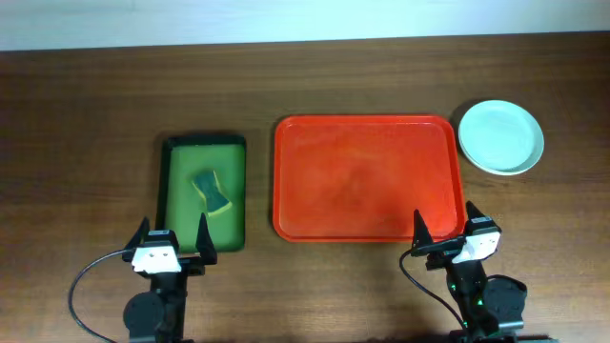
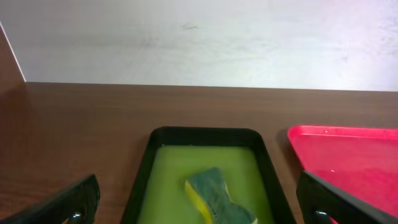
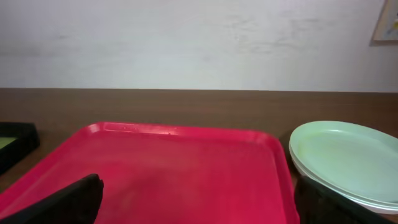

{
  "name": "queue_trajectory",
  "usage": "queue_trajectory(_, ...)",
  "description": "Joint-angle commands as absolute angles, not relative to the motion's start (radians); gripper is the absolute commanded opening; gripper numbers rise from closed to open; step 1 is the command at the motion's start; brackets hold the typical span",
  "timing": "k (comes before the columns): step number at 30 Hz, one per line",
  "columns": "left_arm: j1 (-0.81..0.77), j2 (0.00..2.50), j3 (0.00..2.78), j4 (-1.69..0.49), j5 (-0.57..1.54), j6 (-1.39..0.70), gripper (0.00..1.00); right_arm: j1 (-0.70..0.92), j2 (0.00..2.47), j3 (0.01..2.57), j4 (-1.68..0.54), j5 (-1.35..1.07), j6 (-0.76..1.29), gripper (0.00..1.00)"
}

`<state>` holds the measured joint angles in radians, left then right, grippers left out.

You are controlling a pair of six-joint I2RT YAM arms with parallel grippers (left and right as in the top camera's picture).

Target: Clean dirty plates on tray and stack at the side

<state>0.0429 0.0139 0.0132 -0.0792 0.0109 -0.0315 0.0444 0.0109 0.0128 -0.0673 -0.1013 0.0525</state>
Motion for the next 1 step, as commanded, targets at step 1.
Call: queue_trajectory(1, 0.051, 0.008, 0.009, -0.084, 0.001, -0.045, 0.99, 0.039, 0.006, 0.006, -0.071, -0.093, 0.056, 0.99)
